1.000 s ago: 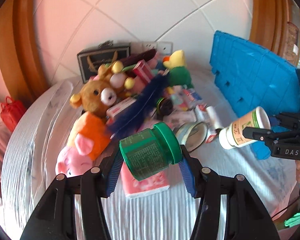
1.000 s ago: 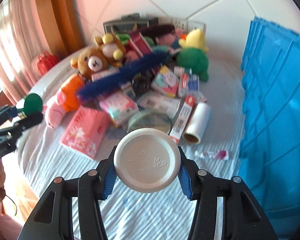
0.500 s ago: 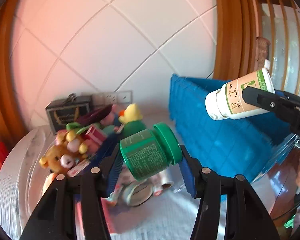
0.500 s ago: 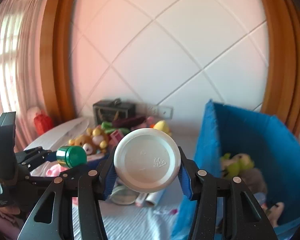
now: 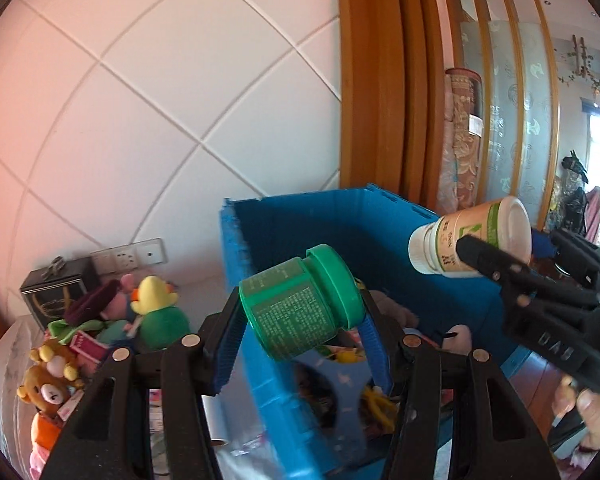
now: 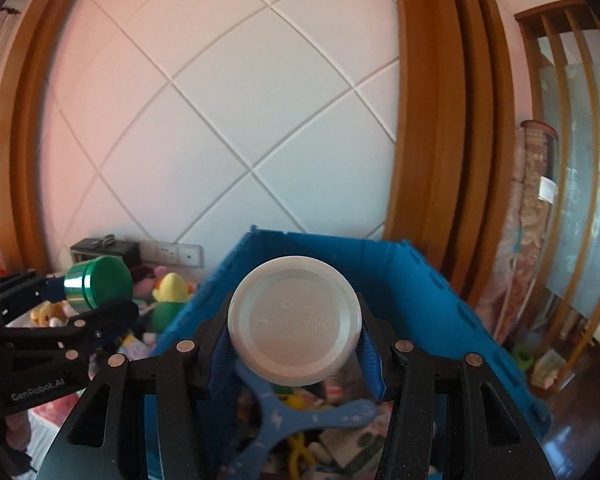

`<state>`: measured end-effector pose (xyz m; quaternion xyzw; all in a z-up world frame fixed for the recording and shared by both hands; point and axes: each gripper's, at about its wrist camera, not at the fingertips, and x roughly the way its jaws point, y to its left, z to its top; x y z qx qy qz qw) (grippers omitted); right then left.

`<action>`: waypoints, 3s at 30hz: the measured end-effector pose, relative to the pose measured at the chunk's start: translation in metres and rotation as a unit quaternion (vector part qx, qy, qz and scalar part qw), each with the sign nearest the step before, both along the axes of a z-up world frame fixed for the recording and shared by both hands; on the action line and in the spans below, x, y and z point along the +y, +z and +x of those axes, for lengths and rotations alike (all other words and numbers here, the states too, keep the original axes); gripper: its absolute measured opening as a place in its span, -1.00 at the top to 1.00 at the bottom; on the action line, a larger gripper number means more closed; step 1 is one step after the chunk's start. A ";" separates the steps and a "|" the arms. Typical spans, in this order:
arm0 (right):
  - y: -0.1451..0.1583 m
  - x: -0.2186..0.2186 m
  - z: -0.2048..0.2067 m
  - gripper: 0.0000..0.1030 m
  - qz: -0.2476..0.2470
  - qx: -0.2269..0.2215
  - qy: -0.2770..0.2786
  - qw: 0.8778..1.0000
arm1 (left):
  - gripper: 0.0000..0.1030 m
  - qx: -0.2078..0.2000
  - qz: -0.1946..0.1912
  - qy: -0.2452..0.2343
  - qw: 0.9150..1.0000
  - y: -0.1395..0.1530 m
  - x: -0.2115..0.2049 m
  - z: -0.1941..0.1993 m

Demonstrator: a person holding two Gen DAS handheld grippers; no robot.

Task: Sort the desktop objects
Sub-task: 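Carry the green jar and pill bottle into the crate and release both, then withdraw both tools from the crate back over the pile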

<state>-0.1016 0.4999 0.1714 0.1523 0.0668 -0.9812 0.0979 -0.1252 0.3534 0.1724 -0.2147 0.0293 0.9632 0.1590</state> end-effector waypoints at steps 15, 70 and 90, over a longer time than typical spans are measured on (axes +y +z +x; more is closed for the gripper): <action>-0.045 0.085 -0.069 -0.01 0.026 -0.036 -0.092 0.995 | -0.03 -0.046 -0.057 -0.026 0.997 -0.028 0.098 -0.047; -0.019 0.012 0.011 -1.00 0.014 0.017 -0.070 0.997 | -0.45 0.028 0.006 0.080 0.996 -0.009 -0.044 0.051; -0.039 -0.166 0.046 -1.00 0.010 -0.002 0.073 0.997 | -0.45 -0.045 -0.004 0.200 0.979 -0.088 -0.253 0.073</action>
